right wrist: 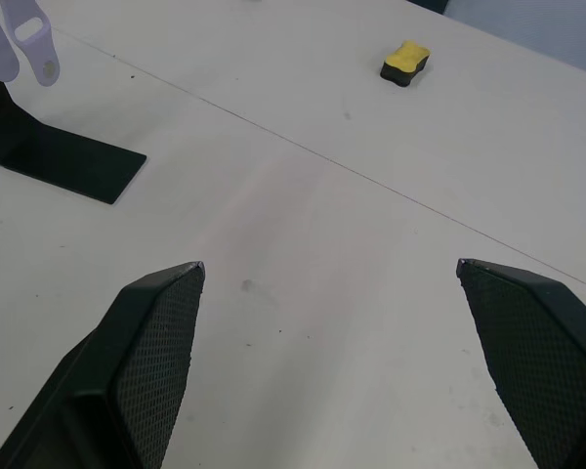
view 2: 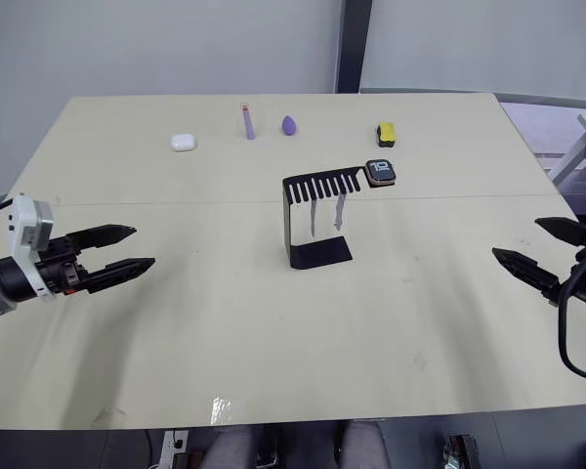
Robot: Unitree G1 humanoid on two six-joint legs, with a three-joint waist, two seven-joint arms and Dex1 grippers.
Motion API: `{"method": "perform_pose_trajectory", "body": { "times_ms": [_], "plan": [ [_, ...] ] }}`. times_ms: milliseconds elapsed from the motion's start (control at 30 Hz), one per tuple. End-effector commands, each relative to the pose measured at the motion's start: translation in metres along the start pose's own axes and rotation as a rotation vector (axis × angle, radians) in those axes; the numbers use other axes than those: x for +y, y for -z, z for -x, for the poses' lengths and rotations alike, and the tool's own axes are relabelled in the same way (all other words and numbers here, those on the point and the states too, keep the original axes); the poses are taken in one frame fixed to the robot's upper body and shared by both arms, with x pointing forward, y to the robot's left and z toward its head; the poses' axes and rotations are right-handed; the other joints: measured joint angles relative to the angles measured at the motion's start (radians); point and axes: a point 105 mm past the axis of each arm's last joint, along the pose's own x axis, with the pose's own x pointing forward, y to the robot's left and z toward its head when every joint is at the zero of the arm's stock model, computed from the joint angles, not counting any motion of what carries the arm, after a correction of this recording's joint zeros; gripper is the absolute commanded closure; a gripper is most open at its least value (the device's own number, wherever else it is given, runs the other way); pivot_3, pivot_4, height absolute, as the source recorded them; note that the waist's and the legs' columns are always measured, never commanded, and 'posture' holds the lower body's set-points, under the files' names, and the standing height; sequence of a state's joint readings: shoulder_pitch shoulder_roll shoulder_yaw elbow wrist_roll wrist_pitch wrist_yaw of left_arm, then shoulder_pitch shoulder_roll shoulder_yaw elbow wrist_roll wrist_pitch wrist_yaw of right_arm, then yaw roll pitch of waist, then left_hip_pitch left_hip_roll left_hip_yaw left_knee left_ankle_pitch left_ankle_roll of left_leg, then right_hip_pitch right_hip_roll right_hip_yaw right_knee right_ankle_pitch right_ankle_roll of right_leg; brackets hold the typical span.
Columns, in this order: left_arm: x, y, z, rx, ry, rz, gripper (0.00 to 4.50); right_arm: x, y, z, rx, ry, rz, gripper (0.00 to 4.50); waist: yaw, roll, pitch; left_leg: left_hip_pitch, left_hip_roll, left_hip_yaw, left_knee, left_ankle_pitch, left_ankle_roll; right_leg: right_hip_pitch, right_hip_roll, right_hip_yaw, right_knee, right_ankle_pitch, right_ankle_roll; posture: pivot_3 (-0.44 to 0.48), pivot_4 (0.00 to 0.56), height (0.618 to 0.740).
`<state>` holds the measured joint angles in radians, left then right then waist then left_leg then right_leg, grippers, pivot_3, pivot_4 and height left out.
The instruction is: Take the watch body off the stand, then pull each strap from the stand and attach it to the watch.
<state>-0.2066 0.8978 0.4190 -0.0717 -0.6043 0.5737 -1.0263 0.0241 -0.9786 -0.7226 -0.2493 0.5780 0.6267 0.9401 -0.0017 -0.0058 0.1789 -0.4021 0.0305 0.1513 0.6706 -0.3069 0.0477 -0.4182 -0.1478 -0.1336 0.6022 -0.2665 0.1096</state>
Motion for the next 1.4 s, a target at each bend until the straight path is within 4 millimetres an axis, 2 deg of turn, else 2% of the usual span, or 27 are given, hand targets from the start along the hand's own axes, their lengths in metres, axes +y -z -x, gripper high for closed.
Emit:
{"method": "perform_pose_trajectory", "body": {
  "times_ms": [33, 200, 400, 567, 767, 867, 1033, 1267, 1400],
  "plan": [
    [0.000, -0.013, -0.001, -0.047, -0.013, -0.063, 0.07, 0.000, -0.011, -0.001, -0.022, 0.002, 0.053, 0.12, 0.000, 0.000, 0.000, 0.000, 0.000, 0.000, 0.000, 0.000, 0.000, 0.000, 0.000, 0.000, 0.000, 0.000, 0.000, 0.000, 0.150, 0.740],
    [-0.004, -0.007, -0.008, -0.033, -0.004, -0.082, 0.07, 0.007, -0.014, -0.010, -0.032, -0.001, 0.053, 0.12, 0.000, 0.000, 0.000, 0.000, 0.000, 0.000, 0.000, 0.000, 0.000, 0.000, 0.000, 0.000, 0.001, 0.000, 0.000, 0.000, 0.150, 0.740],
    [-0.011, -0.016, -0.020, -0.067, 0.051, -0.100, 0.07, 0.009, -0.019, -0.011, -0.034, 0.053, 0.086, 0.12, 0.002, 0.000, 0.000, 0.000, 0.000, 0.000, 0.000, 0.000, 0.000, 0.000, 0.000, 0.000, 0.001, 0.000, 0.000, 0.000, 0.150, 0.740],
    [-0.027, -0.040, -0.032, -0.141, 0.170, -0.094, 0.07, 0.024, -0.037, -0.016, -0.080, 0.090, 0.086, 0.12, 0.002, 0.000, 0.000, 0.000, 0.000, 0.000, 0.000, 0.000, 0.000, 0.000, 0.000, 0.001, 0.002, 0.000, 0.000, 0.000, 0.150, 0.740],
    [-0.044, -0.082, -0.058, -0.251, 0.303, -0.153, 0.07, 0.065, -0.066, -0.028, -0.195, 0.112, 0.018, 0.12, 0.002, 0.000, 0.000, 0.000, 0.000, -0.001, 0.000, 0.001, 0.000, 0.000, 0.000, 0.001, 0.004, 0.000, 0.000, 0.000, 0.150, 0.740],
    [-0.050, -0.090, -0.074, -0.255, 0.332, -0.234, 0.07, 0.081, -0.082, -0.038, -0.257, 0.128, 0.018, 0.12, 0.002, 0.000, 0.000, -0.001, 0.000, -0.001, 0.001, 0.002, 0.000, 0.000, 0.001, 0.001, 0.004, 0.000, 0.000, 0.000, 0.150, 0.740],
    [-0.063, -0.109, -0.096, -0.316, 0.410, -0.297, 0.07, 0.093, -0.105, -0.064, -0.341, 0.191, -0.088, 0.12, -0.001, 0.000, 0.000, -0.001, 0.000, 0.000, 0.002, 0.003, 0.000, -0.001, 0.002, 0.001, 0.004, 0.000, 0.000, 0.000, 0.150, 0.740],
    [-0.066, -0.120, -0.118, -0.353, 0.429, -0.335, 0.07, 0.105, -0.113, -0.096, -0.315, 0.236, -0.211, 0.12, -0.002, 0.000, 0.000, -0.004, 0.000, 0.001, 0.003, 0.004, 0.000, -0.003, 0.003, 0.002, 0.006, 0.000, 0.000, 0.000, 0.150, 0.740],
    [-0.071, -0.119, -0.123, -0.354, 0.442, -0.343, 0.07, 0.102, -0.114, -0.110, -0.297, 0.302, -0.263, 0.12, -0.004, 0.000, 0.000, -0.004, 0.000, 0.002, 0.004, 0.004, 0.000, -0.003, 0.003, 0.002, 0.007, 0.000, 0.000, 0.000, 0.150, 0.740]
  ]
}}
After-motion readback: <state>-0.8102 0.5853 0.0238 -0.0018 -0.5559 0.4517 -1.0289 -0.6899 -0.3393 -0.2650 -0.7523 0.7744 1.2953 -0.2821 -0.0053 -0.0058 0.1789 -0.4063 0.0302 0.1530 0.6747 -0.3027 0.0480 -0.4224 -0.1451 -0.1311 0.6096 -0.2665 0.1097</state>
